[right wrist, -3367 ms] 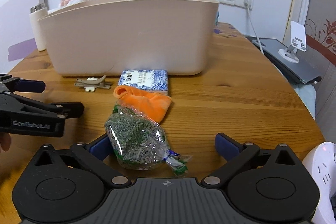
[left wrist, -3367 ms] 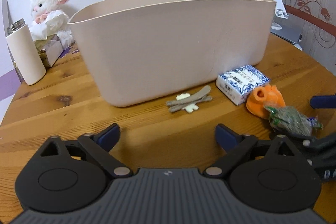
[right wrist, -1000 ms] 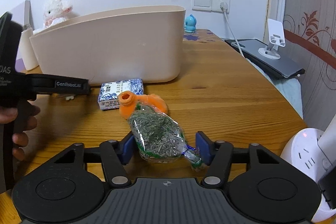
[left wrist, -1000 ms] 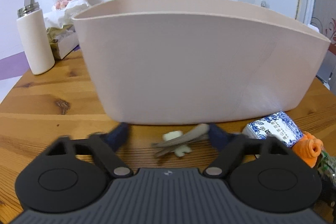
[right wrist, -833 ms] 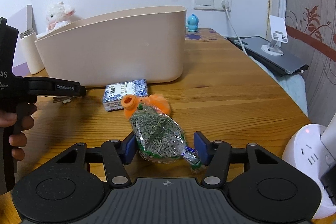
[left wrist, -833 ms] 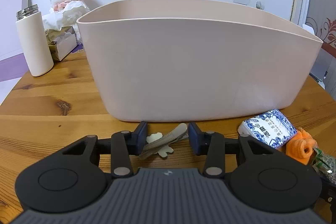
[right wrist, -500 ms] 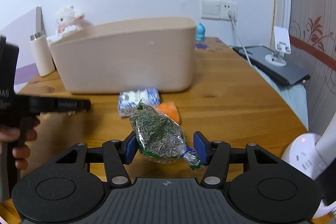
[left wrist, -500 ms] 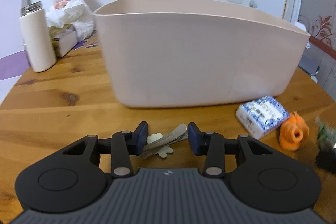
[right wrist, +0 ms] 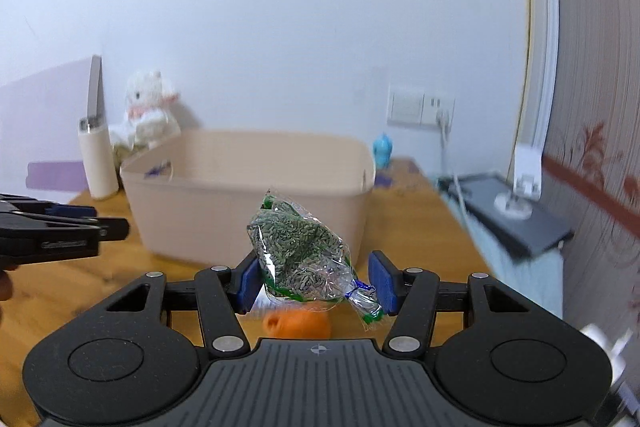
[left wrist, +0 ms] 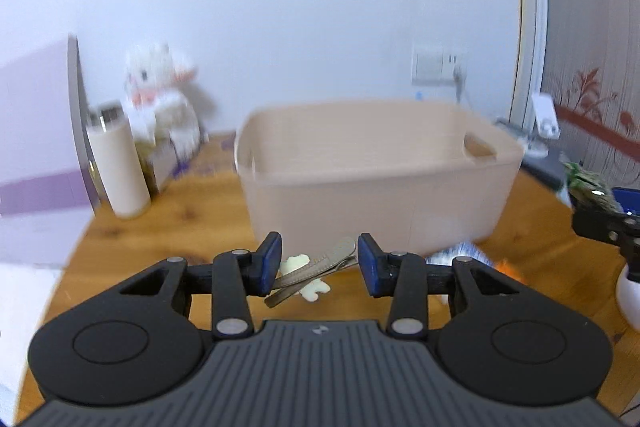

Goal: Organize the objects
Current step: 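Lift both items into the bin and open both tools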

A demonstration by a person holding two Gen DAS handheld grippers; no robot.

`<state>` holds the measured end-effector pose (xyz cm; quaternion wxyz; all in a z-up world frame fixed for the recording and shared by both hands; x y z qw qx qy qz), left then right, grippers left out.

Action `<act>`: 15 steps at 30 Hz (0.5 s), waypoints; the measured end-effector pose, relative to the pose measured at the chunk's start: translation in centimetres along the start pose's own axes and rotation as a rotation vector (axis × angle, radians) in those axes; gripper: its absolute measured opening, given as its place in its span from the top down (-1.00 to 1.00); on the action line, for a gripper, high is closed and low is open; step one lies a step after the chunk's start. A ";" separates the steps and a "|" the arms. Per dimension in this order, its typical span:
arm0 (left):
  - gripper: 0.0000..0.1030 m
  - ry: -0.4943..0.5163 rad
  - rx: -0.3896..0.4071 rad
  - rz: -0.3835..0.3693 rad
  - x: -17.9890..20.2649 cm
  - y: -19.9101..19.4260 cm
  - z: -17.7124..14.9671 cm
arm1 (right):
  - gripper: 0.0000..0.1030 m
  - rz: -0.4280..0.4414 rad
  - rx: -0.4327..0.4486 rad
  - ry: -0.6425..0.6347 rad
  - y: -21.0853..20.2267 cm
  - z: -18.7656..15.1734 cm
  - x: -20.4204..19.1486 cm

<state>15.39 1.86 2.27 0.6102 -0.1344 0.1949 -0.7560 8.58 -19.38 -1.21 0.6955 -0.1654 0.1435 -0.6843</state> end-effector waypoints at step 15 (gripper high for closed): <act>0.15 0.022 0.059 0.034 0.1 4.2 10.1 | -0.03 -0.013 0.119 -0.018 4.3 9.4 0.4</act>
Point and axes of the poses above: each gripper's, at about its wrist camera, not at the fingertips, and y roughly the way its jaws point, x to its right, z to its top, the point moved 6 cm from there along y, roughly the way its jaws point
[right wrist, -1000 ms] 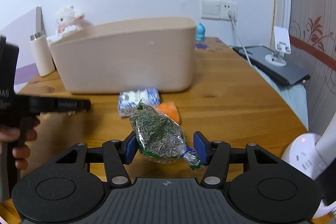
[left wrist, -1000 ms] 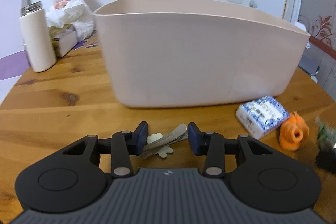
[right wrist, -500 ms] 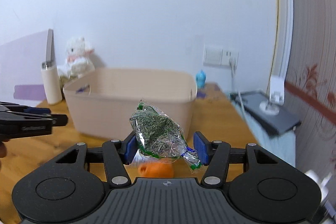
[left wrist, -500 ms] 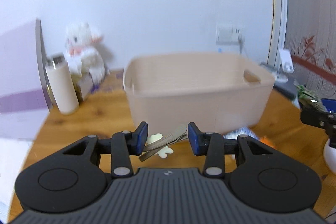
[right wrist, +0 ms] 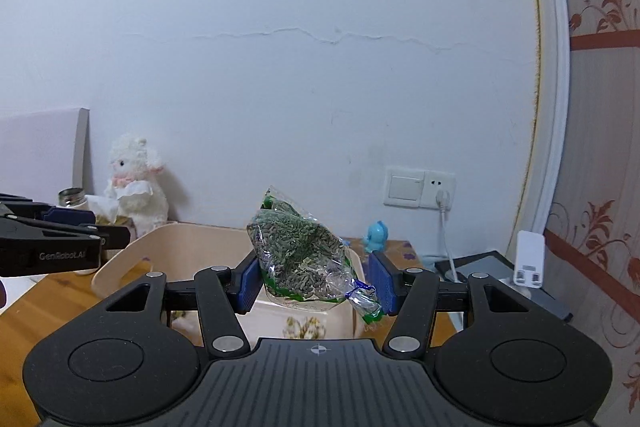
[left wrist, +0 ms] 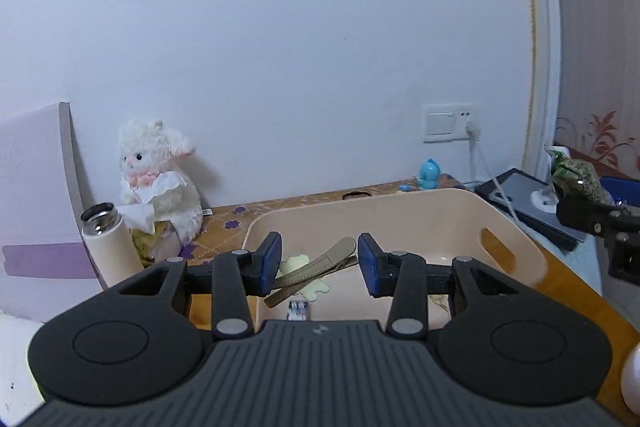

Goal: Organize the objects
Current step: 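Lift both items into the bin and open both tools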

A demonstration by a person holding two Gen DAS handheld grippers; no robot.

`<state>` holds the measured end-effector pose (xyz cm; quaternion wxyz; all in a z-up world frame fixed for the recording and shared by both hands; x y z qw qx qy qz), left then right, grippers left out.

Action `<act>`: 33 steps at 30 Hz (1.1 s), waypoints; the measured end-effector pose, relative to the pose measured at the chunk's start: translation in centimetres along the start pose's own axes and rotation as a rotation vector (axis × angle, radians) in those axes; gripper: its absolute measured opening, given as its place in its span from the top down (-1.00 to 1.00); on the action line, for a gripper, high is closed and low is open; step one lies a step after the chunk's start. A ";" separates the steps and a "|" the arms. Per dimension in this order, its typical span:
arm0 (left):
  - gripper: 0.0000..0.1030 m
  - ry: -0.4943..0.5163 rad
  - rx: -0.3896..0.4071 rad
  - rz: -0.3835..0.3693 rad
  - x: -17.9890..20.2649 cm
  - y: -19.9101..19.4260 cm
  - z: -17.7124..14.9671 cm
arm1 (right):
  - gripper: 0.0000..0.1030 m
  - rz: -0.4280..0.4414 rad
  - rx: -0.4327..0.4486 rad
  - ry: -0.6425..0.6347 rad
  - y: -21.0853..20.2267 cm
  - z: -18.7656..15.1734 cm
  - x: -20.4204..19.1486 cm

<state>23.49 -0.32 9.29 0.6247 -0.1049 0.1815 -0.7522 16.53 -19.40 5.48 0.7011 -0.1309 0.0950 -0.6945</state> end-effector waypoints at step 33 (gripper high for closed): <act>-0.70 0.018 -0.280 -0.009 0.3 4.2 -2.8 | -0.69 0.009 -0.171 -0.036 4.7 -3.1 -0.8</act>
Point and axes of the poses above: each gripper's, at about its wrist camera, not at the fingertips, and y roughly the way its jaws point, x to its right, z to its top, the point moved 6 cm from there along y, roughly the way its jaws point
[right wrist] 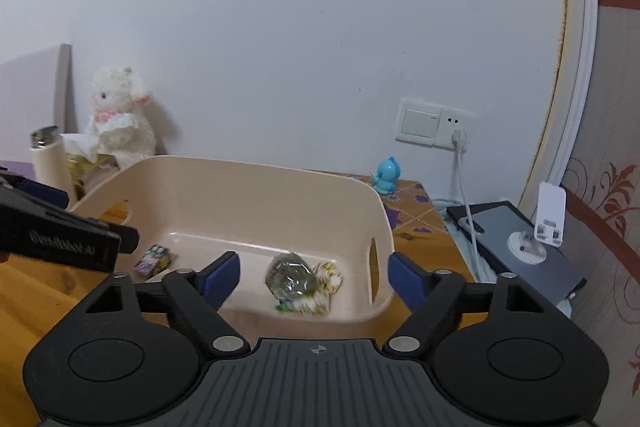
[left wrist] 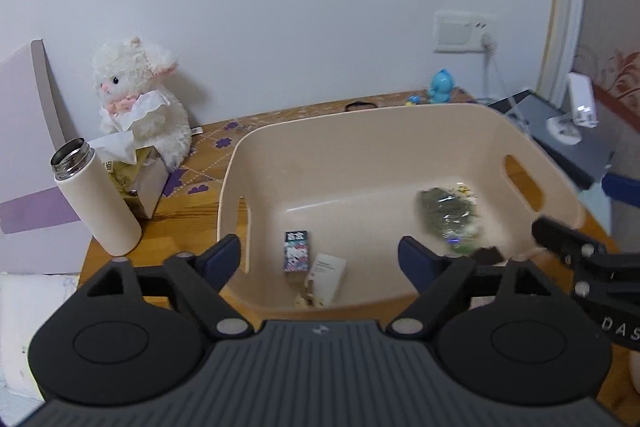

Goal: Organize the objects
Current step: 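Lift both items into the bin and open both tools, then grasp the blue-and-white box with left tool while right tool grasps orange toy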

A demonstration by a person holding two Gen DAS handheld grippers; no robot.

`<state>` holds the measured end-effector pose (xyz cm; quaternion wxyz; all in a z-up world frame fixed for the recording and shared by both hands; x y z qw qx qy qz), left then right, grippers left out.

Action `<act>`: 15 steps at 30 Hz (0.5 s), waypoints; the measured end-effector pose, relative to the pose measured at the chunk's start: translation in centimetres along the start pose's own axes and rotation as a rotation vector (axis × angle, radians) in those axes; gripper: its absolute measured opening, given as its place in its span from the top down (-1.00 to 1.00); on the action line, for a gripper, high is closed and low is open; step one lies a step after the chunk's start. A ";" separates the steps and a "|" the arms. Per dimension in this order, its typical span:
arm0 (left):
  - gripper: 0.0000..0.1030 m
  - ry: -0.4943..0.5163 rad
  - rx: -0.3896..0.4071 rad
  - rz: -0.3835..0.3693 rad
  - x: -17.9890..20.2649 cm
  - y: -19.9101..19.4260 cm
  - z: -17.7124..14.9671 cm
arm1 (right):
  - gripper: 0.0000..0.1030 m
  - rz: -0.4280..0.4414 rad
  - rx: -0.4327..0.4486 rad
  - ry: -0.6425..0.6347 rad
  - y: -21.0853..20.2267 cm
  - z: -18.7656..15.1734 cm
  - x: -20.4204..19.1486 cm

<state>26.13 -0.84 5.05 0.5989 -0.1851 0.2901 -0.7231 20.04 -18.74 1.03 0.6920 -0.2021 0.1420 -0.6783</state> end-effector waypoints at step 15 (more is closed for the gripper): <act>-0.74 0.007 -0.047 -0.063 0.8 -2.3 -6.7 | -0.84 -0.009 -0.098 -0.063 -4.3 -7.6 1.3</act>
Point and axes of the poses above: each gripper's, at about its wrist camera, not at the fingertips, and y roughly the way its jaws point, x to its right, z to its top, the point moved 6 cm from there along y, roughly the way its jaws point
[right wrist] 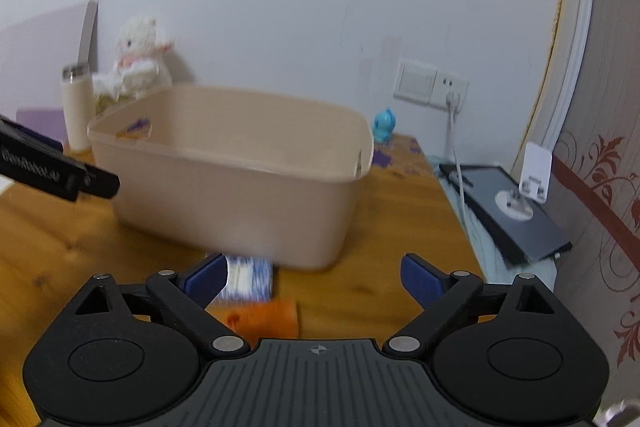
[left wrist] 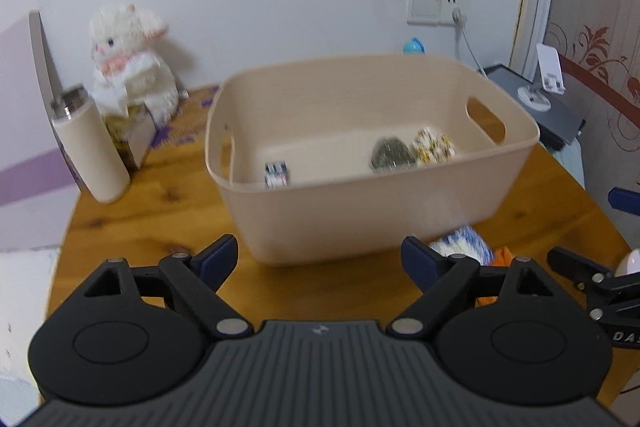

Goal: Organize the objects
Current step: 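Grasp the blue-and-white box with left tool while right tool grasps orange toy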

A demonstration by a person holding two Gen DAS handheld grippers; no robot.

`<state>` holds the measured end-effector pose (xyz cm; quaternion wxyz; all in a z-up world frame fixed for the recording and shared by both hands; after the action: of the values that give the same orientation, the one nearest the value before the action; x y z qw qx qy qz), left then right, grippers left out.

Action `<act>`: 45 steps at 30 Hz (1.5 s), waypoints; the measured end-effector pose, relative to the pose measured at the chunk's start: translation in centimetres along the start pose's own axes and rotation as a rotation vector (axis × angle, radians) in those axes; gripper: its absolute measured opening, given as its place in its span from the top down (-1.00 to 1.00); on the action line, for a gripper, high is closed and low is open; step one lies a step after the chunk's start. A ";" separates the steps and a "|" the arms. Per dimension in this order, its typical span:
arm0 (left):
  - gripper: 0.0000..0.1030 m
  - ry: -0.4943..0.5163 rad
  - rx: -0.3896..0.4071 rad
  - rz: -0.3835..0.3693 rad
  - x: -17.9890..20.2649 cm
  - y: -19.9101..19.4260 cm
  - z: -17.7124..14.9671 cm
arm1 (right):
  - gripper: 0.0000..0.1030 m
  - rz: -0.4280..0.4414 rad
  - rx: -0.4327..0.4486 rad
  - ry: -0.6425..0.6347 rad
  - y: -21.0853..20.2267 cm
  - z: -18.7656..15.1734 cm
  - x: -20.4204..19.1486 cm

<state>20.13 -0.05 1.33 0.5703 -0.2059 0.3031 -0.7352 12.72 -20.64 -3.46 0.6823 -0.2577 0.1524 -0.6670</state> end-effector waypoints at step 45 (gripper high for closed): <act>-1.00 -0.196 -0.106 -0.040 8.8 11.6 -2.1 | -0.99 -0.014 -0.123 0.175 7.9 -6.6 3.2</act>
<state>24.75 -9.99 -8.51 0.5706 -0.3128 0.2803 -0.7057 15.85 -25.00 -12.84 0.6446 -0.2408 0.2505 -0.6810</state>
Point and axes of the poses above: each gripper's, at about its wrist camera, not at the fingertips, and y roughly the way its jaws point, x to its right, z to its top, the point moved 6 cm from there along y, roughly the way its jaws point
